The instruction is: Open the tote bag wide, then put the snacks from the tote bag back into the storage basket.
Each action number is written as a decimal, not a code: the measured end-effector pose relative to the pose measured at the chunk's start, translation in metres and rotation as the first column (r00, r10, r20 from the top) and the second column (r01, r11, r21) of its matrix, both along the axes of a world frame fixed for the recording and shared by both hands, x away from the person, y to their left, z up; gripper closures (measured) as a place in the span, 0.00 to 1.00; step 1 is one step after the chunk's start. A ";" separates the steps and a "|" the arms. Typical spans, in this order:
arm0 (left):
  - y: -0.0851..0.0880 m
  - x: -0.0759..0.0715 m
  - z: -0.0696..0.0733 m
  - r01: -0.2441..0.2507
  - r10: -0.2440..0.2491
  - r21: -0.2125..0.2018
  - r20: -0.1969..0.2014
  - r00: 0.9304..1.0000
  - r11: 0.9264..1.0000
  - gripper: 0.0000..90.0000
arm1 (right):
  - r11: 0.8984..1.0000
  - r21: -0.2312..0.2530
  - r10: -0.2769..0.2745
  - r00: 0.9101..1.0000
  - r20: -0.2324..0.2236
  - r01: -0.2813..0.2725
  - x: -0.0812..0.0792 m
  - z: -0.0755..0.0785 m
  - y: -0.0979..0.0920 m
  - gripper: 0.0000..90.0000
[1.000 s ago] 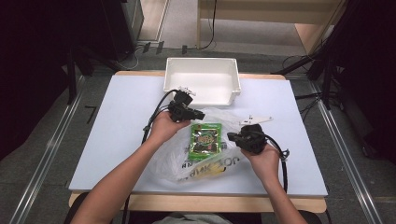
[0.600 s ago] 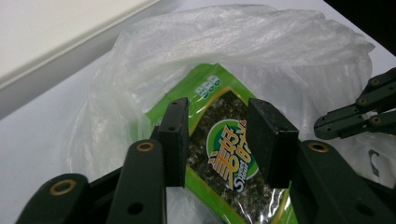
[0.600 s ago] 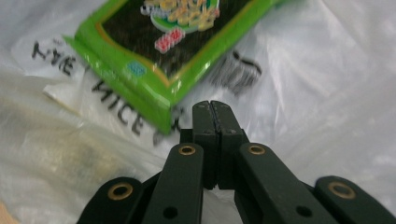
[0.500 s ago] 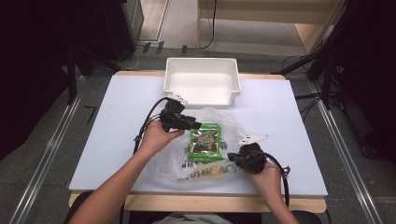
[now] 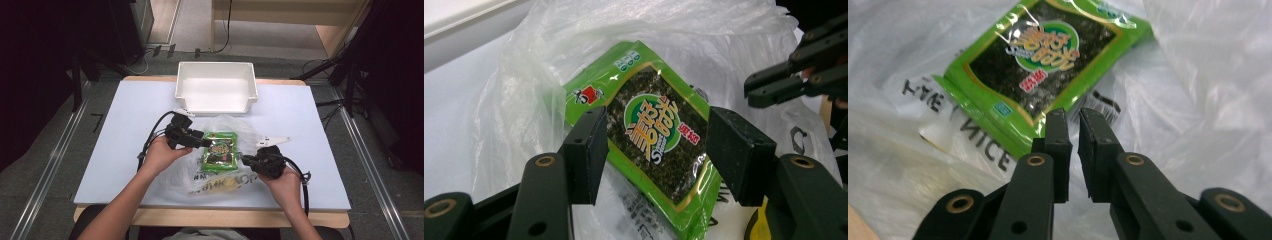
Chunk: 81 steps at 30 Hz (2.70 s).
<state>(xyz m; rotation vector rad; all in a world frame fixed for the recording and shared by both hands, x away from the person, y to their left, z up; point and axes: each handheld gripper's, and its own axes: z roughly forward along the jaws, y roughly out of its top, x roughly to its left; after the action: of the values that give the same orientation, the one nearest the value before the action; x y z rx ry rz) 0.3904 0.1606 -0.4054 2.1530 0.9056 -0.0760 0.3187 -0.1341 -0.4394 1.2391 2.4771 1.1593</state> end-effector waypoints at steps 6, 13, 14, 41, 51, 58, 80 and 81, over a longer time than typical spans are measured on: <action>0.008 -0.002 0.002 -0.006 0.006 -0.032 0.002 1.000 0.999 0.47 | 1.000 0.011 0.006 1.000 0.026 -0.006 0.008 0.015 0.003 0.89; 0.009 -0.004 0.002 -0.014 0.014 -0.042 0.008 1.000 0.999 0.48 | 1.000 0.020 0.013 1.000 0.029 -0.013 0.021 0.024 0.015 0.85; 0.009 -0.005 0.002 -0.012 0.012 -0.043 0.011 1.000 0.999 0.48 | 0.999 0.029 0.013 0.999 0.032 -0.014 0.023 0.024 0.017 0.85; 0.000 -0.022 -0.018 0.006 -0.005 -0.017 0.003 1.000 1.000 1.00 | 0.999 0.032 -0.007 1.000 0.029 0.006 0.027 0.008 0.017 0.69; -0.006 -0.018 -0.039 0.001 -0.001 0.001 -0.042 0.999 1.000 1.00 | 0.999 0.036 -0.017 1.000 0.009 0.016 0.030 0.002 0.020 0.64; -0.008 -0.016 -0.045 -0.001 0.002 0.025 -0.033 0.999 1.000 1.00 | 0.999 0.029 -0.021 1.000 0.007 0.021 0.032 0.001 0.022 0.63; 0.001 -0.011 -0.047 -0.030 0.033 0.033 -0.080 0.996 0.999 1.00 | 0.998 0.065 -0.023 0.999 -0.024 0.024 0.038 0.007 0.038 0.51; 0.002 -0.010 -0.047 -0.029 0.031 0.034 -0.083 0.996 0.999 1.00 | 0.998 0.063 -0.022 0.999 -0.025 0.024 0.038 0.008 0.039 0.51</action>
<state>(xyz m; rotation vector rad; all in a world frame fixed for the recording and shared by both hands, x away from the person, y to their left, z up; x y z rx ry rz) 0.3801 0.1622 -0.4527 2.1796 0.9931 -0.1377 0.3569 -0.0950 -0.4315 1.3027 2.4546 1.2336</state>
